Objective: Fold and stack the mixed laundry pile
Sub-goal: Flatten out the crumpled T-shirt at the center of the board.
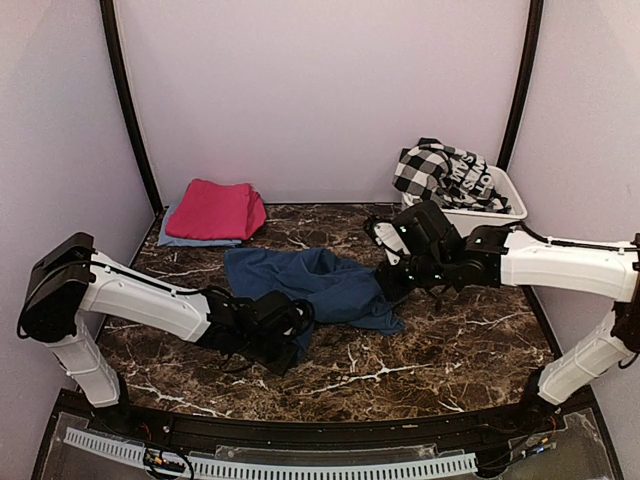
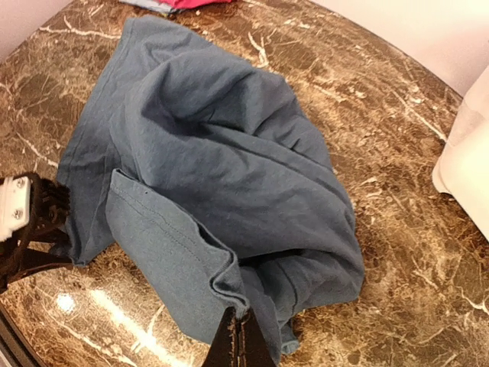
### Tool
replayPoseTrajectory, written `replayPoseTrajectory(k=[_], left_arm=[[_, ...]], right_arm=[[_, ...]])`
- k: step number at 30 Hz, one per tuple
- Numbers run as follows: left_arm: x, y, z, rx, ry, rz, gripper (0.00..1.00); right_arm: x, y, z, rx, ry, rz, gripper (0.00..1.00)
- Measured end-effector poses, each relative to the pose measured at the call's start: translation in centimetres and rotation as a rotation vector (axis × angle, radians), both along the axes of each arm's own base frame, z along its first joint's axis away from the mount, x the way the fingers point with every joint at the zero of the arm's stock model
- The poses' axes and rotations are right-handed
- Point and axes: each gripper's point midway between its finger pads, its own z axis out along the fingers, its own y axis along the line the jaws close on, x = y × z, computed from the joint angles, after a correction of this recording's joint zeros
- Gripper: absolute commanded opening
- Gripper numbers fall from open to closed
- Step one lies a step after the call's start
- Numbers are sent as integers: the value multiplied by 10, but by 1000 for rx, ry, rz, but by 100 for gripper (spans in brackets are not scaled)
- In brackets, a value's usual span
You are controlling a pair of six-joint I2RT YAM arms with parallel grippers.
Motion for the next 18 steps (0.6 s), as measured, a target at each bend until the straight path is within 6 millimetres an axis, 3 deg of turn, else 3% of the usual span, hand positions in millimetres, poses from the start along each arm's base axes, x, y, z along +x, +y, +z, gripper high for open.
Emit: replayPoseTrajectory(k=[1,3,7,9,11,14,18], left_arm=[[1,2,0,11,-10,7,8],[4,7,-1,34,-23,31,1],[9,29,3,103,-48,84,0],[13,44,15,104,-55,129,0],[25,62,42,44,-79,211,0],[48,94,100,-92,-169,348,0],[69,140,179,-266,-317,506,0]], right_arm=[[2,-4,8,14,-15,-12,0],[5,-12,21,37,-39,-33,0],[12,-32,47,79,-84,-82,0],[13,-43,55,87,-100,-107,0],[11,-57,61,91,-113,-133,0],[7,-76,71,98,-138,-172,0],[9,-104,101,141,-220,-242,0]])
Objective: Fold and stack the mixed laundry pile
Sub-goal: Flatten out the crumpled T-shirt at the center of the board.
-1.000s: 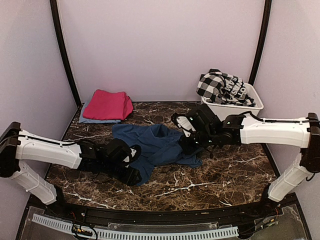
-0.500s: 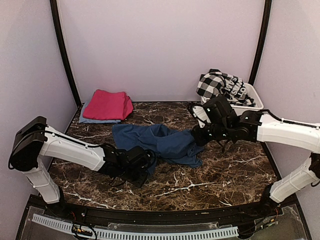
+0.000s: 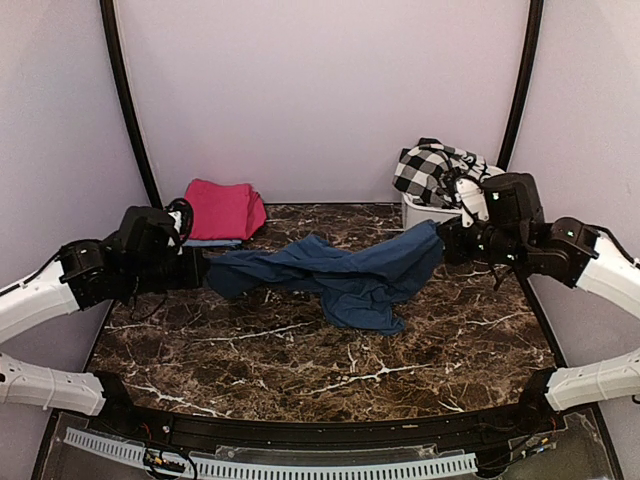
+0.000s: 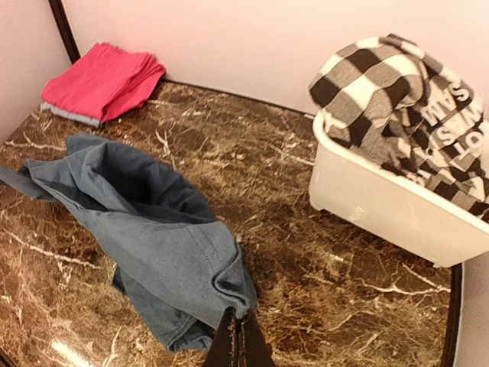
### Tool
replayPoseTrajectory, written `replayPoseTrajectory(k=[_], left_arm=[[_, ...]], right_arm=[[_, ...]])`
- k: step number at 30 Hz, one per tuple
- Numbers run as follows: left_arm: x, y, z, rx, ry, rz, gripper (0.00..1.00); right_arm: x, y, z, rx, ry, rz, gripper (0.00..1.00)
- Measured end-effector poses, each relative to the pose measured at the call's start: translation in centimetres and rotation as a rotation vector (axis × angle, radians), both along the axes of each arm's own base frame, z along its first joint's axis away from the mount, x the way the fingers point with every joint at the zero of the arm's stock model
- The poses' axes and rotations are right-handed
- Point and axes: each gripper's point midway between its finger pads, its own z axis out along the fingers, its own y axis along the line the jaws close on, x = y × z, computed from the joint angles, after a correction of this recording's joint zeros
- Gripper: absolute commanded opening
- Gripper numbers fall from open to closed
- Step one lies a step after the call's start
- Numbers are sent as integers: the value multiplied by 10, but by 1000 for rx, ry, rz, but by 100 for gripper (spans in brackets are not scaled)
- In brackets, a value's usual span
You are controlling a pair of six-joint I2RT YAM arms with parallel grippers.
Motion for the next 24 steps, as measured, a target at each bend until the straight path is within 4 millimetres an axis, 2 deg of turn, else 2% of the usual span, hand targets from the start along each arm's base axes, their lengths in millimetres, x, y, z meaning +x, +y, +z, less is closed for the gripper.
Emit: replayPoseTrajectory(k=[3,5,8,12,16,19,24], left_arm=[[13,25,49,-33,-88,76,0],[23,29,79,-25,-133,91,0],[38,24,130,-7,-223,84,0],[41,32,192,15,-348,89,0],[28,55,263,7,-499,124,0],[7,74,299,-19,-588,129,0],[-43,95,337,-94,-709,40,0]], right_arm=[[4,-12,31,24,-82,-30,0],[9,-13,57,30,-141,-32,0],[16,-10,115,52,-265,-21,0],[11,-18,201,95,-444,-24,0],[-12,-44,275,156,-605,-46,0],[-42,-67,315,208,-690,-37,0],[-90,-84,349,286,-776,79,0]])
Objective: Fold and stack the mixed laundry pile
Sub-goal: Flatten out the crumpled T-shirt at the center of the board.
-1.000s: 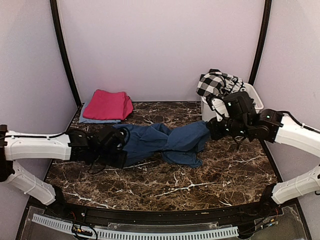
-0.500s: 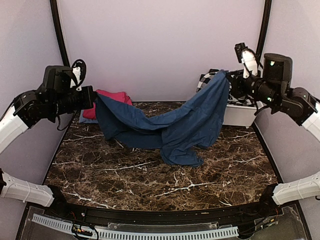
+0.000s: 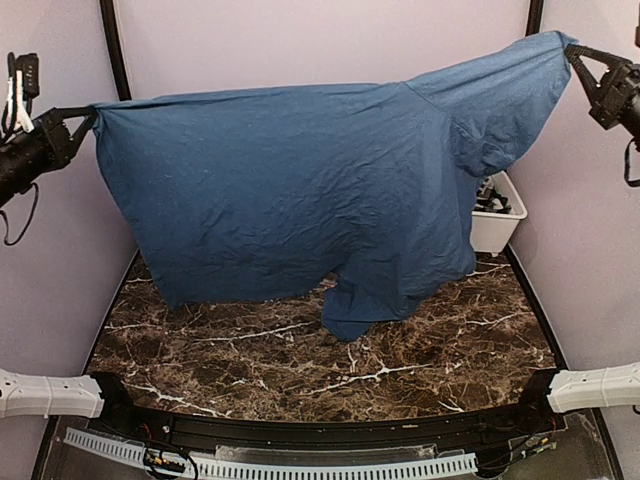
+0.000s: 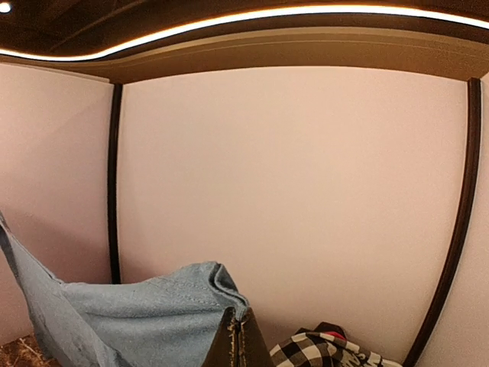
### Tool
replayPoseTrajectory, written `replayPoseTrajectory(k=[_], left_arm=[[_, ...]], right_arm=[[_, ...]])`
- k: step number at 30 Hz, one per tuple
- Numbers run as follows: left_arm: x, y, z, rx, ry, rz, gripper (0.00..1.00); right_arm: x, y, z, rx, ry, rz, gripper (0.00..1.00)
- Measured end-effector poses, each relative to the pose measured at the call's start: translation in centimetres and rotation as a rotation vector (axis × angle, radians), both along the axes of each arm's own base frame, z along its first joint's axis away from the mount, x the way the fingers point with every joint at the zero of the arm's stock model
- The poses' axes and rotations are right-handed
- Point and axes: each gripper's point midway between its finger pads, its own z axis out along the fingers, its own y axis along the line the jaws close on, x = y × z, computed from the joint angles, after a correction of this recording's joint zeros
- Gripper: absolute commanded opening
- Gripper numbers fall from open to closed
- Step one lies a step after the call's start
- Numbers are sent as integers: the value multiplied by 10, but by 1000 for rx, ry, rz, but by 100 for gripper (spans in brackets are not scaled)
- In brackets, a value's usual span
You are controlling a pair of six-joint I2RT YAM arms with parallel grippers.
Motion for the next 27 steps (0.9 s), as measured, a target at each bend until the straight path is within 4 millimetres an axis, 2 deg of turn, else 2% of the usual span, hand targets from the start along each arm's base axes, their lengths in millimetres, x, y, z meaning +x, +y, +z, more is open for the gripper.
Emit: replayPoseTrajectory(k=[4,6,9,15,17,21,24,27], left_arm=[[-35,1,34,-39,-95,-131,0],[-46,-3,41,-46,-121,-193,0],[-54,-13,42,-39,-129,-263,0],[-65,-32,49,-26,-137,-390,0],[-64,-32,49,-26,-137,-388,0],[-52,-25,45,-15,-115,-311,0],[-33,-23,34,2,-79,-233,0],[-13,-27,15,36,-24,-175,0]], right_arm=[[-43,-7,25,23,-88,139,0],[-57,-8,32,31,-119,187,0],[-72,-8,37,27,-144,245,0],[-86,-5,41,11,-162,309,0],[-85,-6,41,10,-165,303,0],[-70,-9,38,9,-155,225,0],[-51,-6,32,-1,-144,160,0],[-25,8,18,-32,-106,111,0]])
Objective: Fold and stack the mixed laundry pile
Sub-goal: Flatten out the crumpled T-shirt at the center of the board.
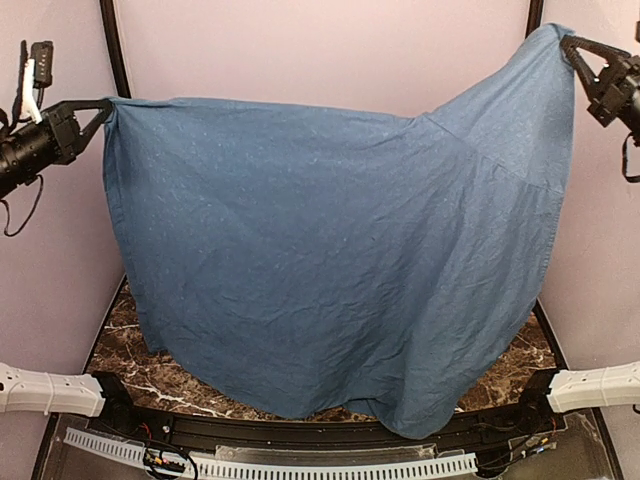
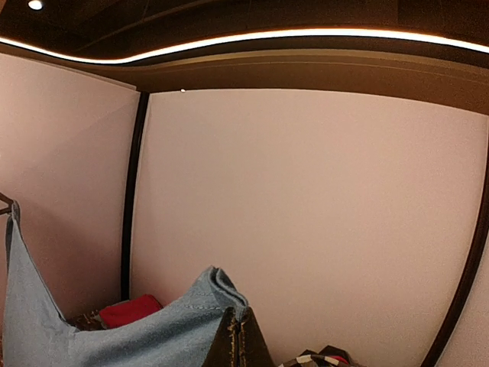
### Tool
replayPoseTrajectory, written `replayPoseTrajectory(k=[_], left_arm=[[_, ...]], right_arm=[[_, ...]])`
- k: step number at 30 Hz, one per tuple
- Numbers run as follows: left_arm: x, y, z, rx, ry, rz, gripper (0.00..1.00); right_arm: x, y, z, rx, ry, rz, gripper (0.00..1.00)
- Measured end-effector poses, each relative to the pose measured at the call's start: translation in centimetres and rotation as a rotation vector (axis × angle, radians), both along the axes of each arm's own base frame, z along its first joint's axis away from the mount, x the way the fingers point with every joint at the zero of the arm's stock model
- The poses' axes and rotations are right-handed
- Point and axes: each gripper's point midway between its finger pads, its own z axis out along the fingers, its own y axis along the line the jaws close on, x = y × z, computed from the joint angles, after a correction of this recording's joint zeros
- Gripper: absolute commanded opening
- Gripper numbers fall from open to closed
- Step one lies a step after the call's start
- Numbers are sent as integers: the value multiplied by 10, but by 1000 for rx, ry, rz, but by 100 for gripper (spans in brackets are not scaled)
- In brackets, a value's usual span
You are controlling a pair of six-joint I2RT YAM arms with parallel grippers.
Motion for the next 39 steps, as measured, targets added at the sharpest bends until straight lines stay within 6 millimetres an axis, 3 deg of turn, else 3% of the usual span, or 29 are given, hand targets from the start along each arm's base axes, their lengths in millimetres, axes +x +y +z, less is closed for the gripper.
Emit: replayPoseTrajectory(k=[4,8,12,16,21,33,36,39], left_arm=[[30,-7,-15,49,53,81,0],[55,-14,-12,80,73,149,0],[69,-21,5,92,55,172,0],[59,-17,38,54,-15,149,0],[24,-12,79,-7,-121,43,0],[-82,-18,110,-66,-287,-371,0],[-100,-12,125,-98,-334,-414,0],[-102,-10,127,-109,-337,-414,0]], right_arm=[[47,28,-24,-71,66,-78,0],[89,54,-39,-144,110,-143,0],[99,60,-26,-158,93,-165,0],[75,40,20,-85,2,-163,0],[24,8,64,2,-111,-104,0],[-80,-24,94,79,-228,198,0],[-95,-30,102,105,-252,238,0],[-94,-29,103,110,-250,238,0]])
